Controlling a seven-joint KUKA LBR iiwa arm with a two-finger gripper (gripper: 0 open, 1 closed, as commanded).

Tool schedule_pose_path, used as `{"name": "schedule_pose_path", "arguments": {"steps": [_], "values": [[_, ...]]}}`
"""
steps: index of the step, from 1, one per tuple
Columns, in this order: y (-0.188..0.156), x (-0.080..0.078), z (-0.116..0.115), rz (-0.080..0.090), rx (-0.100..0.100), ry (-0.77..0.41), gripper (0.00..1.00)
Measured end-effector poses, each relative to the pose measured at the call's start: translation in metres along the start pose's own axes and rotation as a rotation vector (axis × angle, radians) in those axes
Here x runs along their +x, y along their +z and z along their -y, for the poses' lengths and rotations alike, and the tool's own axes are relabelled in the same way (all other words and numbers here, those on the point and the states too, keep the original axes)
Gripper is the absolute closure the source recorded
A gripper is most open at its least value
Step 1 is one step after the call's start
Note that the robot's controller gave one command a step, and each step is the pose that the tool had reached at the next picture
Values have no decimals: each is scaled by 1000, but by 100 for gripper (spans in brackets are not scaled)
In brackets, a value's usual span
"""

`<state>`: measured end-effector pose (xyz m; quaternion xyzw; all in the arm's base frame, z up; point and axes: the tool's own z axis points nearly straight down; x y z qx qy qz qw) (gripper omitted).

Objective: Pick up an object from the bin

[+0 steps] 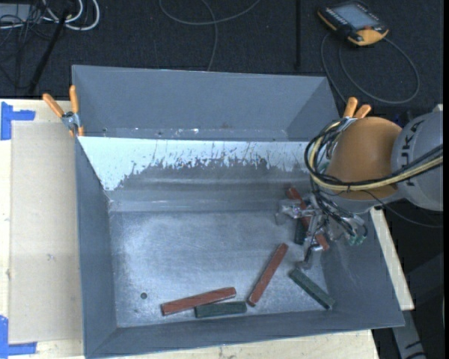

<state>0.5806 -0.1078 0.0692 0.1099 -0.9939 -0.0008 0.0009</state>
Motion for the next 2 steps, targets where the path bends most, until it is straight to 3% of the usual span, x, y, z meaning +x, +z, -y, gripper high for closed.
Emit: {"name": "schedule_pose_path", "arguments": {"steps": [2], "values": [[0,1,-2,3,2,5,0]]}}
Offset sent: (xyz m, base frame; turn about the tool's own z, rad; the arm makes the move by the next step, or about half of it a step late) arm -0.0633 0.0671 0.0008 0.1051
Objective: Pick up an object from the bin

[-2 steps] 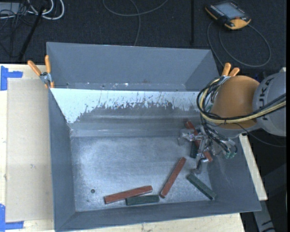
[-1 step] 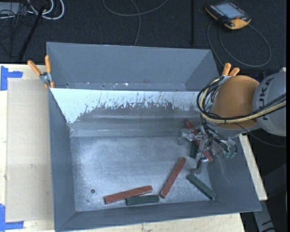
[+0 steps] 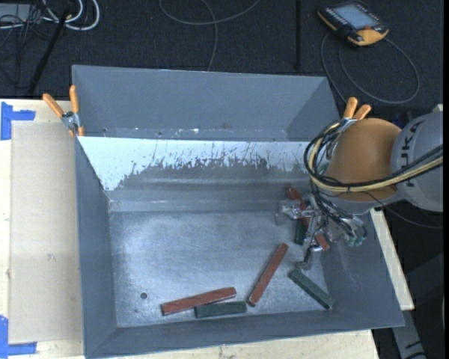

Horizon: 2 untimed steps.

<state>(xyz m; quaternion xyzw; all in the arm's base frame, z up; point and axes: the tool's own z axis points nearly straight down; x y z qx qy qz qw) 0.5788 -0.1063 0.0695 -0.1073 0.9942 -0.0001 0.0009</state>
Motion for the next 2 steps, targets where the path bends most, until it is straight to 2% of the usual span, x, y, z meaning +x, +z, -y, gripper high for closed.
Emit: {"name": "schedule_pose_path", "arguments": {"steps": [1,2], "values": [[-12,11,-33,-6,-4,-9,0],[-7,14,-53,-2,-1,-144,0]]}}
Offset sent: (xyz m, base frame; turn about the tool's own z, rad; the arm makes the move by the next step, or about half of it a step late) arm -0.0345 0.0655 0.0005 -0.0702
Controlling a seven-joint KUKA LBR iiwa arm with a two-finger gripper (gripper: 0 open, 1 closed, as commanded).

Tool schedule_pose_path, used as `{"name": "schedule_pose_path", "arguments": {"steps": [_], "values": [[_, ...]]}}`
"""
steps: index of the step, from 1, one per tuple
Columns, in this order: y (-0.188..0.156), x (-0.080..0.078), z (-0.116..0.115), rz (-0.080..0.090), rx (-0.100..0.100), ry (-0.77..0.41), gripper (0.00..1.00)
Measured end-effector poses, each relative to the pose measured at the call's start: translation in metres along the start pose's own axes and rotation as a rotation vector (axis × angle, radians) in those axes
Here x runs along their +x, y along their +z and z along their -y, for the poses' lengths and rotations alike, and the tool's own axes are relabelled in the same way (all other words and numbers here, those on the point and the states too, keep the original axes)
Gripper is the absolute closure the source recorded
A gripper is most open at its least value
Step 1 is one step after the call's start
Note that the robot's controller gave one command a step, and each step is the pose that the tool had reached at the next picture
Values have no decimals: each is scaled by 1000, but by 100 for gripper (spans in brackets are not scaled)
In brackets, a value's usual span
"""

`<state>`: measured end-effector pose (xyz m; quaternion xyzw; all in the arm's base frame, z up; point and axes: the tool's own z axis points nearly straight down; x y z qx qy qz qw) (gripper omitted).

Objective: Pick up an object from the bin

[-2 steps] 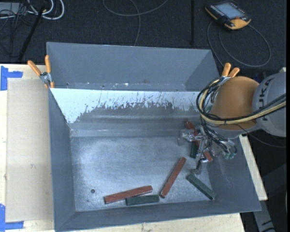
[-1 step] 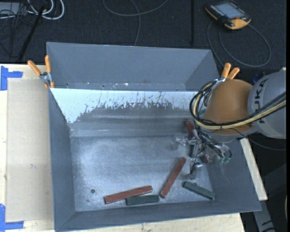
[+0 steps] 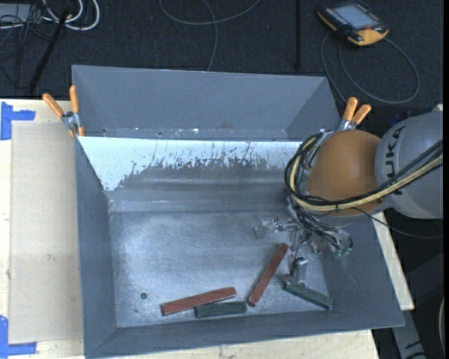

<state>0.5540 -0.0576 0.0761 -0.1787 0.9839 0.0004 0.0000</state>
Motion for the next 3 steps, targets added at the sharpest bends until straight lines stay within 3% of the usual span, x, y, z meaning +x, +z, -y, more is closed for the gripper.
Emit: {"name": "schedule_pose_path", "arguments": {"steps": [1,2,3], "values": [[7,54,-64,-2,-1,99,100],[7,54,-64,-2,0,98,100],[-168,60,-50,6,3,7,100]]}}
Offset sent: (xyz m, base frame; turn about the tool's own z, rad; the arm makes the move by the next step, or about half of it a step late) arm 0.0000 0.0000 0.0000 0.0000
